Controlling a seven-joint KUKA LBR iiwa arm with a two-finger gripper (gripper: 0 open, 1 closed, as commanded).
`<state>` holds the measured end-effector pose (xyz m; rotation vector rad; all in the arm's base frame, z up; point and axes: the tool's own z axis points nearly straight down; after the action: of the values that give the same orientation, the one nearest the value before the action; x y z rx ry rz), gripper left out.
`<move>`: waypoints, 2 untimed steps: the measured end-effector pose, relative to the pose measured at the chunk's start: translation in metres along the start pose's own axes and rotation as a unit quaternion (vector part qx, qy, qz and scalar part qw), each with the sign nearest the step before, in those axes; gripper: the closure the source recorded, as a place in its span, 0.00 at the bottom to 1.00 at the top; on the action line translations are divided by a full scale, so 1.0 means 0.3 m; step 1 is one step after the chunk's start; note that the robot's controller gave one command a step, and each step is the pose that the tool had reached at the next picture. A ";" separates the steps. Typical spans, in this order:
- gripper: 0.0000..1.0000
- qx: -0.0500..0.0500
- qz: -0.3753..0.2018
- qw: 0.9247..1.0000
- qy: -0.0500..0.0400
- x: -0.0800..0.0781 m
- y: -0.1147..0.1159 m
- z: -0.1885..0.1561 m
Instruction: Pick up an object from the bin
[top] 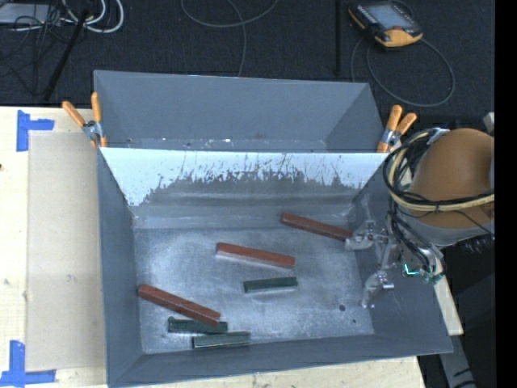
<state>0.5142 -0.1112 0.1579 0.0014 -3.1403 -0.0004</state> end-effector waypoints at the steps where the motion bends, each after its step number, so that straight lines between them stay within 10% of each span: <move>1: 0.00 0.000 0.015 1.000 -0.002 -0.192 0.019 0.019; 2: 0.00 0.000 -0.019 1.000 -0.002 -0.252 0.053 0.181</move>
Offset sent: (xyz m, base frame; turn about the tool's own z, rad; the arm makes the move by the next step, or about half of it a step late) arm 0.0741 0.0175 -0.0593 -0.0427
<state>0.5898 -0.0951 0.1036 0.0615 -3.1435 0.0002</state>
